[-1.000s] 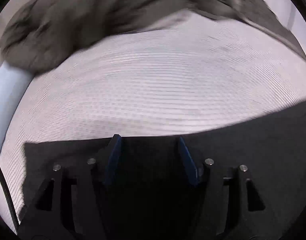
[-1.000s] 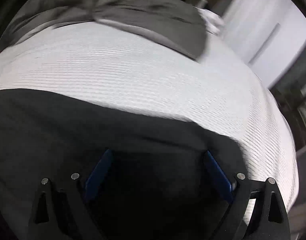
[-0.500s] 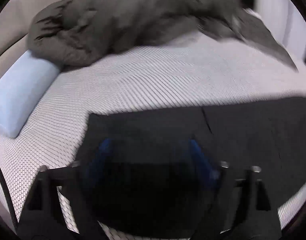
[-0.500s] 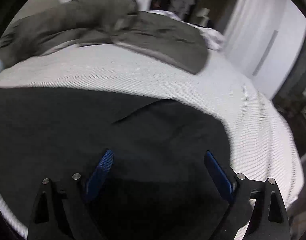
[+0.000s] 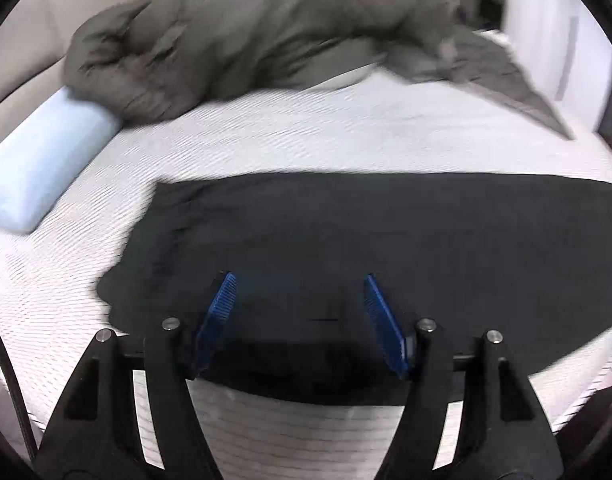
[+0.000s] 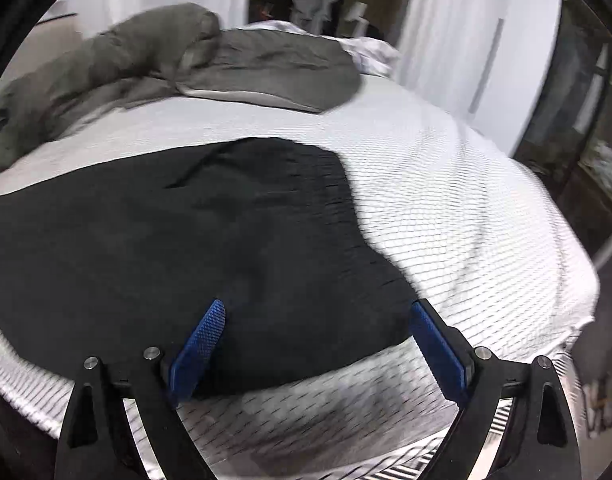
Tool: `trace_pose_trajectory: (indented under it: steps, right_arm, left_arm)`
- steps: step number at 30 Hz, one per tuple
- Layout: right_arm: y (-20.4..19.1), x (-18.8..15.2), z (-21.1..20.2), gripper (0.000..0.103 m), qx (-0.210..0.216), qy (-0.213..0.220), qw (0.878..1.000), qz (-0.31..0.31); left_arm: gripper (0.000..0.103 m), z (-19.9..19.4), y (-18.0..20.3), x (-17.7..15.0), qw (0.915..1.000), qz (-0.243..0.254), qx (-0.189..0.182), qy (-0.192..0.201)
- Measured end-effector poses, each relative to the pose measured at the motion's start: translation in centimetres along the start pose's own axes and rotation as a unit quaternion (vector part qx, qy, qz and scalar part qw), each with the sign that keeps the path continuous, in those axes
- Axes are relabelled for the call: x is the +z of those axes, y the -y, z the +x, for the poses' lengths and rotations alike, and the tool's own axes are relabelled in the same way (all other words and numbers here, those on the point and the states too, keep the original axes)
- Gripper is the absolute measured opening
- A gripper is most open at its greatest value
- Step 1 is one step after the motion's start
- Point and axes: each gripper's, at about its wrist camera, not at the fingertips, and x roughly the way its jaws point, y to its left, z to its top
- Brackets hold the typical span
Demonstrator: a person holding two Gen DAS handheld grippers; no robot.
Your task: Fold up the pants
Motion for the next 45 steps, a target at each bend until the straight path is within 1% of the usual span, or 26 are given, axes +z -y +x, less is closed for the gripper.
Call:
trace_pose_trajectory:
  steps: [2, 3, 4, 5, 6, 8, 10, 12, 14, 15, 17, 20, 21, 23, 24, 25, 27, 28, 30, 31, 33, 38, 40, 41, 42, 45]
  right_arm:
    - [-0.8, -1.0, 0.2, 0.095, 0.015, -0.012, 1.000, -0.008]
    - [-1.1, -1.4, 0.7, 0.095, 0.008, -0.022, 1.000, -0.008]
    - [-0.7, -2.0, 1.3, 0.095, -0.002, -0.036, 0.999, 0.000]
    - [0.3, -2.6, 1.7, 0.095, -0.003, -0.041, 0.999, 0.011]
    - [1.2, -3.2, 1.7, 0.095, 0.003, -0.042, 0.999, 0.033]
    - [3.7, -4.2, 1.8, 0.095, 0.020, -0.039, 0.995, 0.086]
    - [5.4, -4.6, 1.5, 0.095, 0.045, -0.030, 0.991, 0.121]
    - [6.7, -5.3, 1.1, 0.095, 0.089, -0.017, 0.984, 0.156]
    - [7.6, -5.7, 1.4, 0.095, 0.154, -0.007, 0.968, 0.198]
    - [8.0, -5.6, 1.9, 0.095, 0.176, -0.003, 0.961, 0.215]
    - [7.7, -5.3, 3.2, 0.094, 0.211, 0.008, 0.946, 0.244]
    - [7.9, -4.0, 4.9, 0.093, 0.247, 0.027, 0.927, 0.281]
    - [8.0, -3.5, 5.6, 0.089, 0.258, 0.036, 0.919, 0.294]
    - [9.1, -2.2, 6.7, 0.088, 0.267, 0.037, 0.912, 0.309]
    - [9.0, -1.8, 7.5, 0.080, 0.267, 0.035, 0.910, 0.317]
    - [9.0, -1.6, 7.8, 0.063, 0.260, 0.032, 0.909, 0.325]
    - [9.1, -0.8, 8.6, 0.030, 0.246, 0.022, 0.910, 0.333]
    - [9.1, -0.4, 8.5, 0.023, 0.248, 0.024, 0.908, 0.336]
    - [8.6, 0.5, 7.1, 0.017, 0.240, 0.044, 0.916, 0.320]
    - [7.9, 1.7, 6.3, 0.016, 0.230, 0.056, 0.923, 0.303]
    - [6.2, 3.5, 4.2, 0.014, 0.231, 0.077, 0.929, 0.279]
    - [-2.1, 9.1, -1.6, 0.013, 0.262, 0.118, 0.939, 0.188]
    - [-5.9, 10.4, -3.7, 0.012, 0.278, 0.128, 0.941, 0.147]
    - [-9.4, 11.8, -4.6, 0.011, 0.292, 0.136, 0.940, 0.114]
    - [-11.2, 12.1, -5.1, 0.011, 0.301, 0.142, 0.938, 0.097]
    - [-20.3, 14.2, -6.6, 0.011, 0.356, 0.147, 0.922, 0.025]
  left_arm:
    - [0.076, -0.6, 5.5, 0.0, 0.9988, 0.027, -0.041, 0.006]
    - [0.077, -0.5, 8.6, -0.2, 0.9968, 0.047, -0.064, 0.007]
    - [0.078, 0.1, 10.2, 0.7, 0.9951, 0.060, -0.078, 0.007]
    - [0.082, 0.5, 13.2, 0.4, 0.9922, 0.078, -0.096, 0.009]
    - [0.083, 0.9, 16.5, -0.1, 0.9887, 0.100, -0.112, 0.008]
    - [0.083, 2.2, 21.4, -0.9, 0.9842, 0.130, -0.120, -0.004]
    - [0.083, 3.6, 24.7, -1.6, 0.9796, 0.144, -0.138, -0.025]
    - [0.083, 3.7, 26.9, -2.2, 0.9789, 0.139, -0.146, -0.029]
    - [0.083, 3.5, 28.0, -1.8, 0.9786, 0.125, -0.161, -0.028]
    - [0.083, 3.2, 28.6, -1.3, 0.9767, 0.120, -0.176, -0.030]
    - [0.083, 2.8, 29.6, -0.4, 0.9755, 0.120, -0.182, -0.029]
    - [0.085, 2.1, 33.0, -0.6, 0.9699, 0.149, -0.191, -0.024]
    - [0.085, 2.7, 34.2, -0.6, 0.9669, 0.165, -0.192, -0.031]
    - [0.086, 3.6, 36.1, -1.6, 0.9665, 0.177, -0.180, -0.045]
    - [0.087, 3.8, 36.4, -2.2, 0.9676, 0.174, -0.178, -0.043]
    - [0.087, 3.7, 36.2, -2.4, 0.9681, 0.167, -0.184, -0.033]
    - [0.087, 3.7, 35.4, -2.2, 0.9678, 0.149, -0.199, -0.039]
    - [0.087, 3.8, 34.7, -2.1, 0.9684, 0.138, -0.204, -0.042]
    - [0.087, 3.2, 33.0, -1.8, 0.9711, 0.121, -0.202, -0.040]
    - [0.087, 3.0, 32.2, -1.6, 0.9730, 0.116, -0.196, -0.037]
    - [0.087, 2.4, 29.9, -1.4, 0.9782, 0.096, -0.183, -0.024]
    - [0.087, 3.2, 22.2, -0.8, 0.9863, 0.003, -0.163, -0.021]
    - [0.087, 3.2, 18.0, -1.0, 0.9865, -0.058, -0.153, -0.012]
    - [0.087, 3.3, 16.7, -1.2, 0.9856, -0.074, -0.151, -0.009]
    - [0.087, 3.1, 14.7, -1.5, 0.9842, -0.096, -0.149, -0.005]
    - [0.087, 2.5, 9.9, -2.0, 0.9827, -0.128, -0.134, 0.006]
